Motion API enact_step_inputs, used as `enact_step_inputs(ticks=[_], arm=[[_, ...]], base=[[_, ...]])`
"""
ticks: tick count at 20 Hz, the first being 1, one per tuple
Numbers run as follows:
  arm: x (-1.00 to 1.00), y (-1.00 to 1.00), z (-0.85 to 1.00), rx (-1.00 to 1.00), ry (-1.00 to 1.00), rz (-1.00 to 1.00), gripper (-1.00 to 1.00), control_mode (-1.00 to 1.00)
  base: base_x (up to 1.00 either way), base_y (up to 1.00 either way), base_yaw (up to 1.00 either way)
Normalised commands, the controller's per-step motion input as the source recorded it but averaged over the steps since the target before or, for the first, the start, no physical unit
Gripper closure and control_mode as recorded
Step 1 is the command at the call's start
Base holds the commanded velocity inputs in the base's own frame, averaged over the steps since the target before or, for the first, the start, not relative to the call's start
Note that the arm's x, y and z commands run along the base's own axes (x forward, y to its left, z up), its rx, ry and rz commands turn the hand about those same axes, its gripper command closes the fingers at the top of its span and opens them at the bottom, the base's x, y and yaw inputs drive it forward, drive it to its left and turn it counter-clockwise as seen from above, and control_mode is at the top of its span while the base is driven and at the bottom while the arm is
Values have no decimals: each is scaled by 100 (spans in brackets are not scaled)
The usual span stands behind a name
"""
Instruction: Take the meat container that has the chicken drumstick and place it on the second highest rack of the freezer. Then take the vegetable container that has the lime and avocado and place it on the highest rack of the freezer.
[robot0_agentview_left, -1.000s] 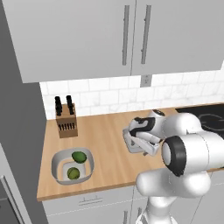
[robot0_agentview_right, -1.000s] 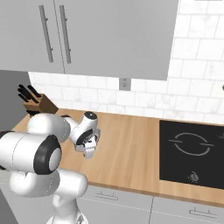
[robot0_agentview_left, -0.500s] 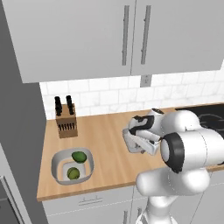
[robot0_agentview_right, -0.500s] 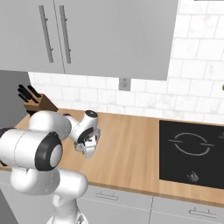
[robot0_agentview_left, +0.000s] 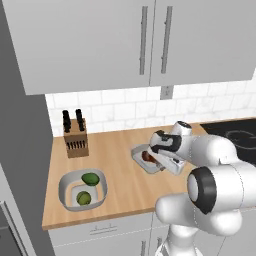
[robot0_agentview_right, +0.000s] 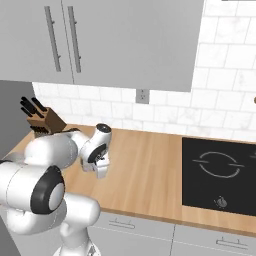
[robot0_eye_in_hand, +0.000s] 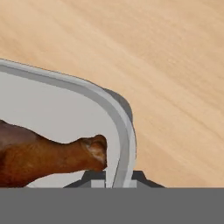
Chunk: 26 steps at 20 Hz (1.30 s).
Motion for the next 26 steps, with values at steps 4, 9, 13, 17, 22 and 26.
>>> enact_step_inputs(ticks=[4, 9, 13, 17, 22, 26], arm=[[-24, 0, 48, 0, -21, -1, 100, -100], [-43, 0, 52, 0, -26, -2, 100, -100], [-55, 0, 52, 0, -13, -10, 100, -100], [-66, -1, 68, 0, 0, -8, 100, -100], [-70, 0, 78, 0, 0, -5, 100, -100], [-65, 0, 78, 0, 0, -1, 100, -100]], base=[[0, 0, 0], [0, 0, 0], [0, 0, 0], [0, 0, 0], [0, 0, 0], [0, 0, 0]])
